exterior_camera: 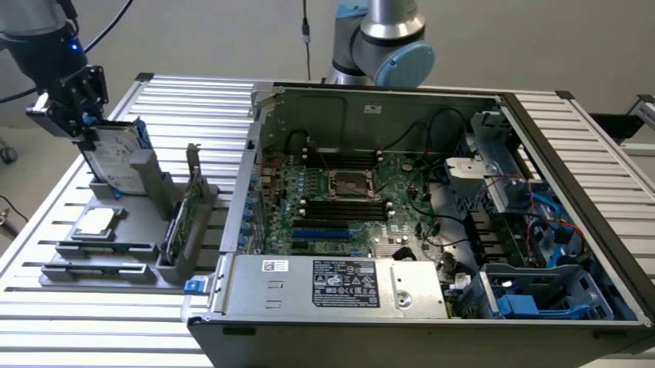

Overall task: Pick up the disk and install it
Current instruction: 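Pick up the disk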

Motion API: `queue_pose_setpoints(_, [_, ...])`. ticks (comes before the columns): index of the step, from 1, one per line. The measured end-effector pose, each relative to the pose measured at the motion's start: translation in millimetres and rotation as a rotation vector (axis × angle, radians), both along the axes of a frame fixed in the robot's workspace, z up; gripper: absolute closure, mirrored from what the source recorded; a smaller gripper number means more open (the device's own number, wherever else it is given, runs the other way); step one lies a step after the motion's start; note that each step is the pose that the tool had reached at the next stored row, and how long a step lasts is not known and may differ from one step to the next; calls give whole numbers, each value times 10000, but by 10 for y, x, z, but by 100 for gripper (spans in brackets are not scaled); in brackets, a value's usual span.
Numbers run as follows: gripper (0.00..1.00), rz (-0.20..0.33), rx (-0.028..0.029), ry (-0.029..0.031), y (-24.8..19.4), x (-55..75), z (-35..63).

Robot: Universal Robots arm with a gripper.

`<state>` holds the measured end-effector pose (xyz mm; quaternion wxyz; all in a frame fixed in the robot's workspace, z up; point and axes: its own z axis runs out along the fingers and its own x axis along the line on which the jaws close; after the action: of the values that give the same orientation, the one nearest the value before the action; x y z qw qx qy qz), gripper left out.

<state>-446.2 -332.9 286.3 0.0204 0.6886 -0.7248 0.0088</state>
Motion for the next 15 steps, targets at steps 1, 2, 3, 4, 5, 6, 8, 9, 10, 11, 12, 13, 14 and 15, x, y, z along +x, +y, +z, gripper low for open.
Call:
queue_pose_setpoints(1, [52, 0, 0, 0, 2, 0, -1])
queue_pose_setpoints(2, [52, 0, -1, 1, 3, 0, -2])
queue_pose_setpoints(3, [52, 0, -1, 2, 4, 0, -3])
queue_pose_setpoints(4, [52, -1, -1, 2, 5, 0, -5])
queue_pose_setpoints(5, [52, 0, -1, 3, 6, 0, -5])
queue_pose_setpoints(6, [52, 0, -1, 2, 6, 0, -6])
queue_pose_setpoints(8, [52, -1, -1, 2, 6, 0, -7])
queue_pose_setpoints(9, [52, 0, -1, 2, 6, 0, -8])
queue_pose_setpoints(10, [54, 0, -1, 2, 6, 0, -8])
queue_pose_setpoints(11, [54, 0, -2, 1, 6, 0, -8])
queue_pose_setpoints(12, [60, 0, -3, 2, 6, 0, -8])
queue_pose_setpoints(13, [60, 0, 0, 1, 6, 0, -8])
queue_pose_setpoints(14, [67, -1, 0, 1, 7, 0, -8])
queue_pose_setpoints(15, [67, 0, 0, 1, 6, 0, -8])
